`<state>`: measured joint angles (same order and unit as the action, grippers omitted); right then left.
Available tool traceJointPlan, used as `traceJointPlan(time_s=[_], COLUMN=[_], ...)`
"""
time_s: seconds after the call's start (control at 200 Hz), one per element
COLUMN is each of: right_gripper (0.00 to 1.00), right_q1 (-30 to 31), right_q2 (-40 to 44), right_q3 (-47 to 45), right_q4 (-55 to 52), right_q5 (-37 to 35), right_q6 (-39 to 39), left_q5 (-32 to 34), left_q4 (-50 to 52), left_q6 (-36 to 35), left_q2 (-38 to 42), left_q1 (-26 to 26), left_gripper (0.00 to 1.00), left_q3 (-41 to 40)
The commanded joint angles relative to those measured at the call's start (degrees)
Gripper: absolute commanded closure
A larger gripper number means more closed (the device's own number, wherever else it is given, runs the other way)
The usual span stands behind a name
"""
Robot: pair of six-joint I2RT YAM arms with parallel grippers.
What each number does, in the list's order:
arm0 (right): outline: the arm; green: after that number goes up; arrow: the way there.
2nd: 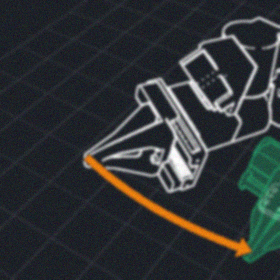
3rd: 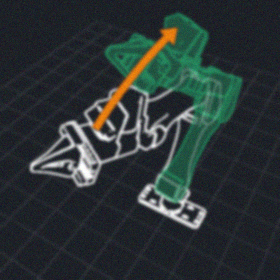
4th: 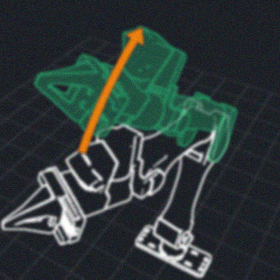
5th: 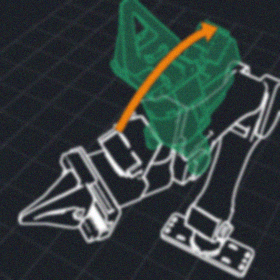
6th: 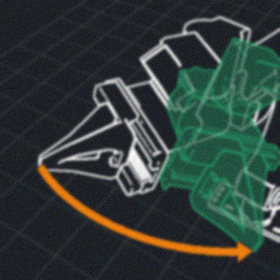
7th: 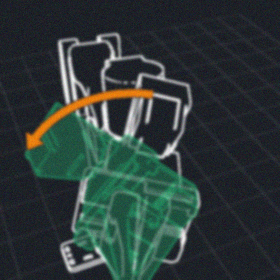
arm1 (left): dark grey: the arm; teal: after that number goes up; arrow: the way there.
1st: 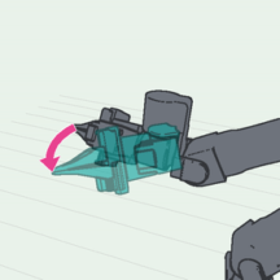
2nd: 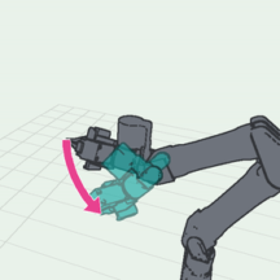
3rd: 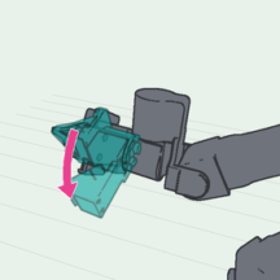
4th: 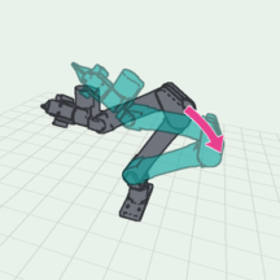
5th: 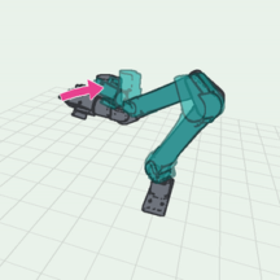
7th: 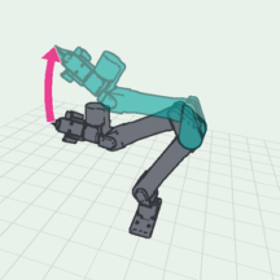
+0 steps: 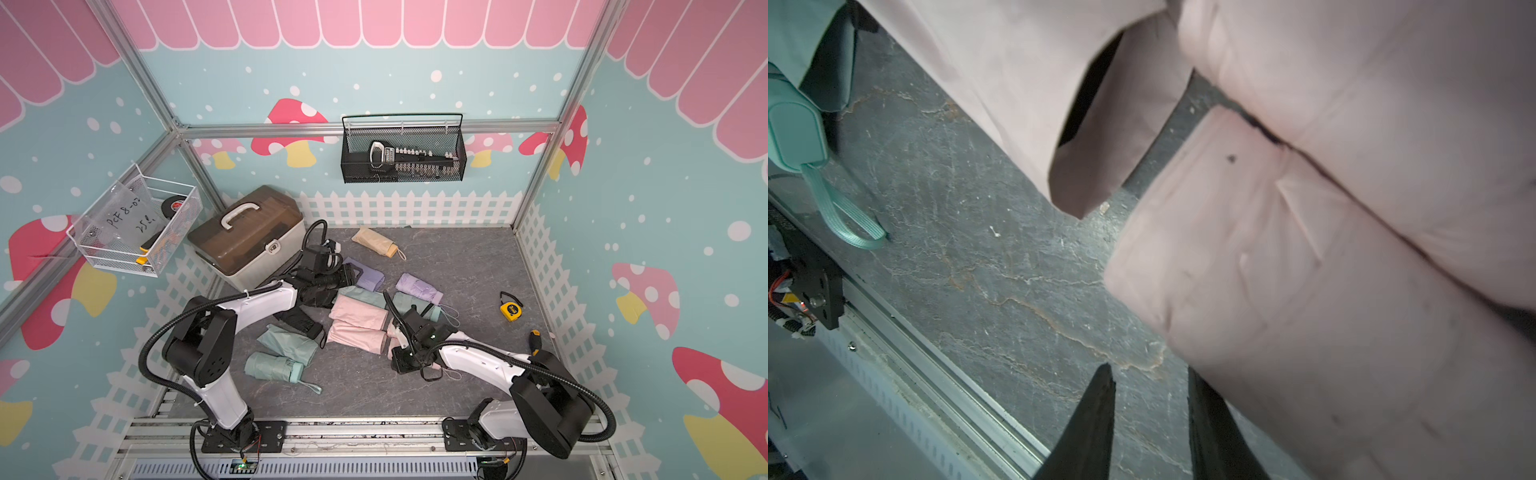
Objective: Take umbrellas out of sleeves
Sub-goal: Adjust the umbrella at the center of the board, then pick up the umbrella from the center of the board.
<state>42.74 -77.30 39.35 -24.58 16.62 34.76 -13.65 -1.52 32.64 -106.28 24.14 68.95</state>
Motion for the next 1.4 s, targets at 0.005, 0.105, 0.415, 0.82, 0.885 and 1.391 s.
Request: traceJointPlan(time_s=[0.005, 0.105, 0.415, 0.82, 0.885, 1.391], right_gripper=[0.69, 0.67, 0.44, 0.44, 0.44, 0.21], right_q1=[-0.1, -0.6, -8.1, -16.4, -17.9, -21.0], right_q2=[0.1, 2.4, -9.9, -30.8, -36.9, -70.8], right_q3=[5.3, 10.4, 27.3, 49.4, 54.4, 102.5], right_q4=[0.1, -3.0, 2.1, 8.3, 7.6, -16.0], right_q5=[3.3, 1.1, -14.2, -16.6, -14.9, -9.2], right_q6=[-3.8, -5.5, -10.8, -11.8, -13.4, -22.2], left_q5=[-4.3, -7.1, -9.7, -10.3, -10.7, -12.1], left_q4=[-3.1, -4.7, -16.5, -25.1, -26.2, -28.1], left_q6=[1.8, 4.0, 8.9, 12.3, 12.8, 12.4], left_q2=[-4.5, -7.1, -2.2, 12.0, 13.4, 20.3], left_q1=[-2.6, -3.8, -4.4, -4.4, -4.4, -3.4], left_gripper=[0.35, 0.35, 0.35, 0.35, 0.35, 0.35], left_q3=[6.1, 8.7, -3.0, -22.6, -24.4, -30.4])
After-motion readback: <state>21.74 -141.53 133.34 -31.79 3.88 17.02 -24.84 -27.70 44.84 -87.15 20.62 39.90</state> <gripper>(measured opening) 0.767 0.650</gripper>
